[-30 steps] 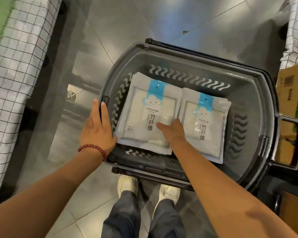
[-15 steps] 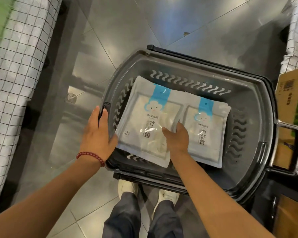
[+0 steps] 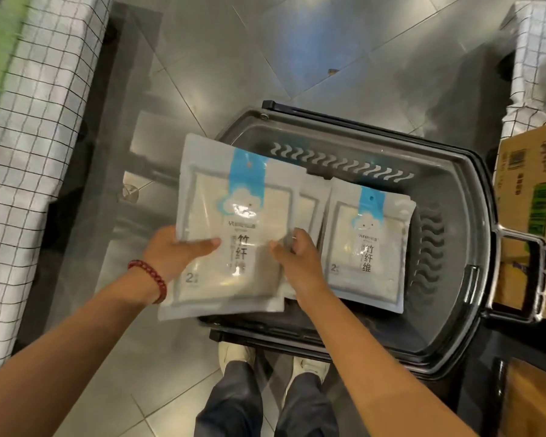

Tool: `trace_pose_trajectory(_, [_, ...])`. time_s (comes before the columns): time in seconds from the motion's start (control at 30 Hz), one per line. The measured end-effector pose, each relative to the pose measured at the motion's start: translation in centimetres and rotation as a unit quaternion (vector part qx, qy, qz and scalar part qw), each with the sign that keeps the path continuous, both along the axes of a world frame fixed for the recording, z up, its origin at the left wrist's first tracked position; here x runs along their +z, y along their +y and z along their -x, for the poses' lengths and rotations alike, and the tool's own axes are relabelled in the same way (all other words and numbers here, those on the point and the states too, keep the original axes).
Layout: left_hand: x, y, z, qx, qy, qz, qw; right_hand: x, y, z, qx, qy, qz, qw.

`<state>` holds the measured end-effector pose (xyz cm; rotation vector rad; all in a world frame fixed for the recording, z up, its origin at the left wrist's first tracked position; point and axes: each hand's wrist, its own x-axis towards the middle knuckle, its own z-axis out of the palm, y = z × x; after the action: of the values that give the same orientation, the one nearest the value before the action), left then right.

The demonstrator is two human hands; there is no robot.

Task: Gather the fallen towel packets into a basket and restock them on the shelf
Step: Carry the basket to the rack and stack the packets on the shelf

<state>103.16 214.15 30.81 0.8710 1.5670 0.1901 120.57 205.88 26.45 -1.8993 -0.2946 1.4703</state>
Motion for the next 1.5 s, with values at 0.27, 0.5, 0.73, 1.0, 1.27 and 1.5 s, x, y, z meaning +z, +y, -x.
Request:
trace_pose_trajectory(0.27, [-1.7, 1.1, 0.8, -0.018, 0.139, -0.161, 0.977, -4.3, 0.5, -2.4, 0.022, -0.049, 0.183, 0.982])
trace_pose_trajectory(0.5, [-2.1, 1.2, 1.0, 0.002, 0.129, -0.136, 0.982, -3.6, 0.1, -1.3, -0.075, -0.134, 0.138, 0.978])
trace_pose_trajectory(0.73, [-1.1, 1.4, 0.9, 0.053, 0.106, -0.098, 0.988, -0.2, -1.1, -2.0, -0.103, -0.243, -0.003, 0.965])
trace_pose_trajectory(1.0, [0.1, 1.3, 0.8, 0.030, 0.093, -0.069, 0.993, 3.6, -0.7, -4.4, -0.227, -0.215, -0.119, 0.942])
trace_pose_trajectory(1.27, [0.8, 1.0, 0.3, 0.087, 0.015, 0.060, 0.994, 2.6, 2.7, 1.1, -0.032, -0.060, -0.114, 0.991])
trace_pose_trajectory(1.5, [0.0, 1.0, 1.8, 0.091, 0.097, -0.037, 0.990, -1.4, 2.5, -0.5, 0.008, -0.120, 0.044, 0.992])
